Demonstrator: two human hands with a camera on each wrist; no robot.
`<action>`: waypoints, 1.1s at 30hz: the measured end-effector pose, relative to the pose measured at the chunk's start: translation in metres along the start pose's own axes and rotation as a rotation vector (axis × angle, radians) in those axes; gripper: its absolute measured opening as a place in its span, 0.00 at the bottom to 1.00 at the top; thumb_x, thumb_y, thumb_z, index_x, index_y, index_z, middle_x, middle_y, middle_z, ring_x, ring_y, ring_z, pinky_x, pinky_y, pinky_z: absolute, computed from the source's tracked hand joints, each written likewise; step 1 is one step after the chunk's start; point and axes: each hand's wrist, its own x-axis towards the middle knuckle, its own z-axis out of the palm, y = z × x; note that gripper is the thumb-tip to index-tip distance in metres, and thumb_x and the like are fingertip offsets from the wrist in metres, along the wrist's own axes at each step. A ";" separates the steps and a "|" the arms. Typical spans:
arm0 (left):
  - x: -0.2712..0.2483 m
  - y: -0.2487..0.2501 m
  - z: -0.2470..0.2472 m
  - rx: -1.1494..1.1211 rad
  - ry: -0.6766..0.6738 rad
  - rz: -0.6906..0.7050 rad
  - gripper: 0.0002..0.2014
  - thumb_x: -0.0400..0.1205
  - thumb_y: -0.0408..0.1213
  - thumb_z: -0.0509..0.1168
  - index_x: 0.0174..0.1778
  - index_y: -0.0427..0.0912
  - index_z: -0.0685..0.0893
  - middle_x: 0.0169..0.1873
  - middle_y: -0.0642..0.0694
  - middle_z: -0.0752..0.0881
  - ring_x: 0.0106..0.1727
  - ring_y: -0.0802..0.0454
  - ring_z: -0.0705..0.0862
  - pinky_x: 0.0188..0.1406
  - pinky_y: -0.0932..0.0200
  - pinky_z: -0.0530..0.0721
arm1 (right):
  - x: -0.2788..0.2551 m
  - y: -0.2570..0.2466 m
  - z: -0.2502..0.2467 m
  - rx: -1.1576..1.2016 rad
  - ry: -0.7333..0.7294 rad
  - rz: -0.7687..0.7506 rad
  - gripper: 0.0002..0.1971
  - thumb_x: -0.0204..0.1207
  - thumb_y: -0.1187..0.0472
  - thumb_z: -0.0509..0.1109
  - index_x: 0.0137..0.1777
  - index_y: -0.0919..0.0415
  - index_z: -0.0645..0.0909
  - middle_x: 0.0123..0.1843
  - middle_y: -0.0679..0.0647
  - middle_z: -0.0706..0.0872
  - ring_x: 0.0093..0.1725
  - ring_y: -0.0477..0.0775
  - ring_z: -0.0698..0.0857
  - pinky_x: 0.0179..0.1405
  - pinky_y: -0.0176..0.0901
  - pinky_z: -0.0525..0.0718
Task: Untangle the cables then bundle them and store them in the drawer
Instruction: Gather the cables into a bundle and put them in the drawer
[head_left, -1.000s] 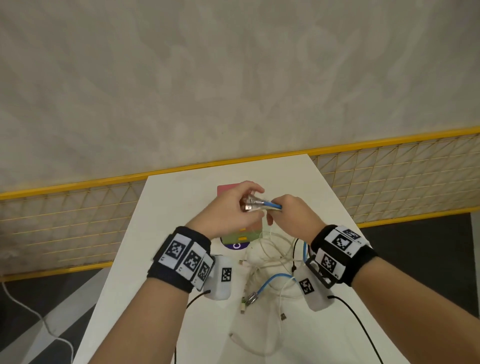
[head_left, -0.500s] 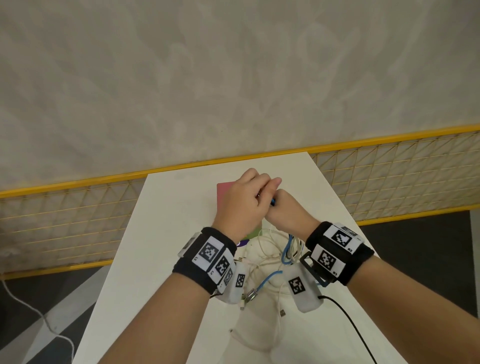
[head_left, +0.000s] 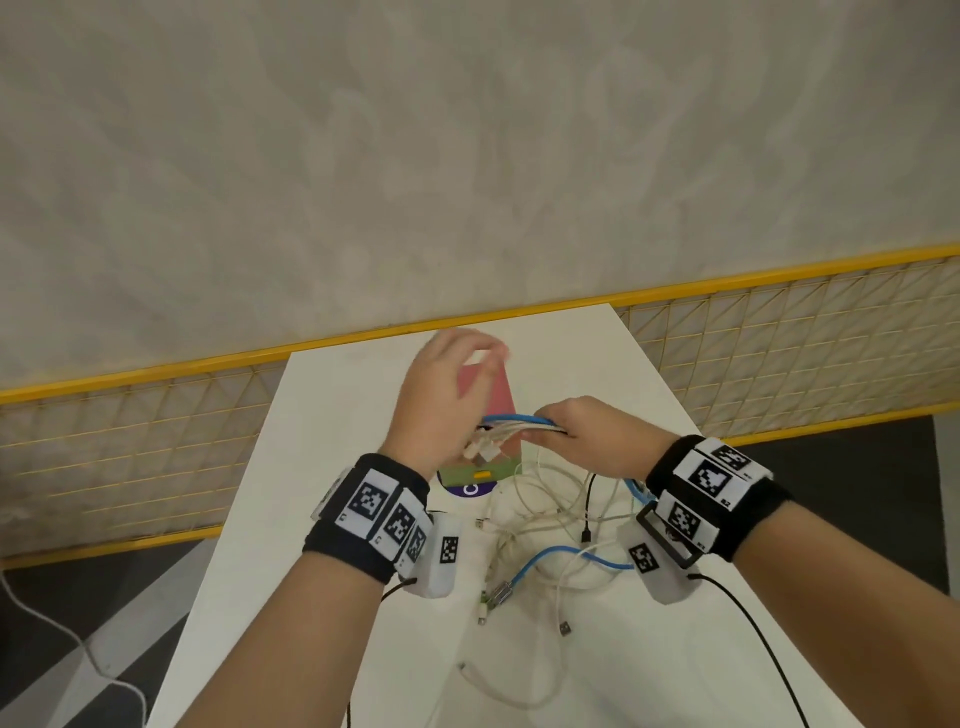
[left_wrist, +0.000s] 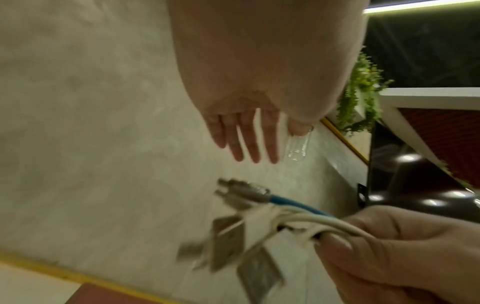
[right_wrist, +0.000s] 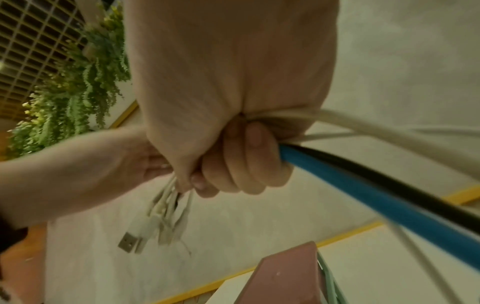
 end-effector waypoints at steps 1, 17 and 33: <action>0.000 0.006 0.002 -0.002 -0.125 0.066 0.18 0.81 0.53 0.66 0.65 0.52 0.82 0.61 0.56 0.81 0.65 0.61 0.77 0.68 0.62 0.73 | 0.000 -0.002 -0.001 -0.007 -0.027 -0.031 0.14 0.83 0.51 0.61 0.46 0.60 0.81 0.32 0.52 0.81 0.30 0.48 0.76 0.31 0.36 0.72; -0.005 -0.011 0.002 0.015 -0.382 -0.087 0.14 0.85 0.49 0.61 0.34 0.51 0.81 0.24 0.48 0.74 0.27 0.53 0.71 0.31 0.54 0.69 | -0.019 0.030 -0.029 0.054 0.098 -0.001 0.12 0.82 0.47 0.62 0.45 0.55 0.75 0.31 0.57 0.76 0.29 0.51 0.73 0.31 0.48 0.73; -0.025 0.029 0.048 -0.654 0.014 -0.496 0.06 0.68 0.57 0.78 0.36 0.64 0.89 0.35 0.46 0.87 0.36 0.48 0.83 0.32 0.52 0.77 | -0.011 -0.024 0.019 0.109 0.200 -0.001 0.13 0.86 0.61 0.53 0.38 0.50 0.68 0.32 0.48 0.77 0.31 0.44 0.78 0.36 0.37 0.74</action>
